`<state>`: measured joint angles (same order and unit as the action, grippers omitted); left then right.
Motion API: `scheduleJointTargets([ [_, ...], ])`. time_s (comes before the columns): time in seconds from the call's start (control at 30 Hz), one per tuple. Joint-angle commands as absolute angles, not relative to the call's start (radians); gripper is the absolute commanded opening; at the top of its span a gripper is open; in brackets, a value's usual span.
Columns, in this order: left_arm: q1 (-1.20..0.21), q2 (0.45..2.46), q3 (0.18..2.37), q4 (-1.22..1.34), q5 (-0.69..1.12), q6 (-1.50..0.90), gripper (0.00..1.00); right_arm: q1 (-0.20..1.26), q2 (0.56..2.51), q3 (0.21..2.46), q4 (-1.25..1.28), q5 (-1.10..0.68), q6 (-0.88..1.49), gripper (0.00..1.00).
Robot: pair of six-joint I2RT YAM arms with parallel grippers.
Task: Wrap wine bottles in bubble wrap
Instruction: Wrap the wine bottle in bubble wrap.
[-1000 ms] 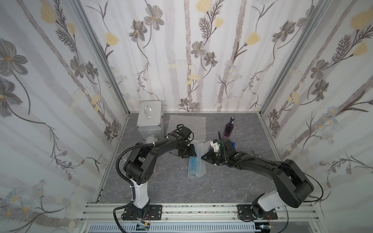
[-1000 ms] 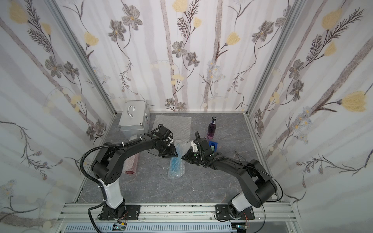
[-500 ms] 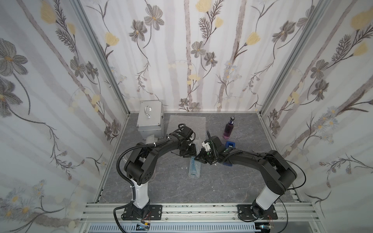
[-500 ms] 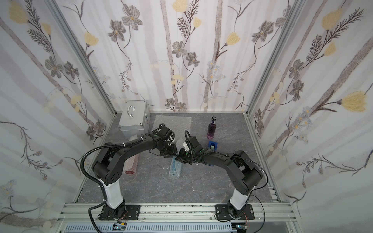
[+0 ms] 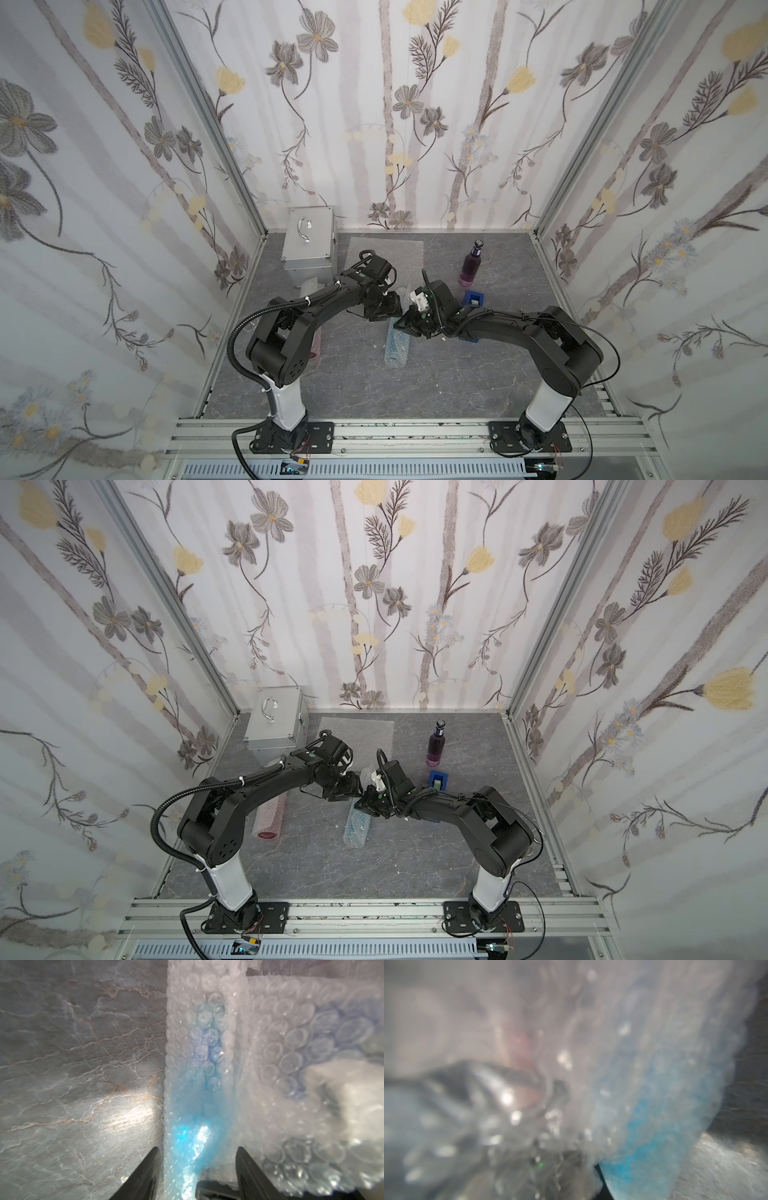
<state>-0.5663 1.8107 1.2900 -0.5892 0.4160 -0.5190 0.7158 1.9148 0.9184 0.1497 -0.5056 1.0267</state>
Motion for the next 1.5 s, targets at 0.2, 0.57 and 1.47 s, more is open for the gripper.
scheduleJointTargets([
  [0.2,-0.531,1.774,1.282,-0.583,0.487,-0.493,0.68,0.712,1.925,0.908,0.135,-0.449,1.018,0.17],
  [0.57,-0.523,1.815,1.326,-0.574,0.553,-0.493,0.73,0.711,1.924,0.906,0.133,-0.452,1.012,0.23],
  [1.47,-0.528,1.878,1.299,-0.587,0.485,-0.476,0.02,0.703,1.849,0.904,0.08,-0.434,0.985,0.31],
])
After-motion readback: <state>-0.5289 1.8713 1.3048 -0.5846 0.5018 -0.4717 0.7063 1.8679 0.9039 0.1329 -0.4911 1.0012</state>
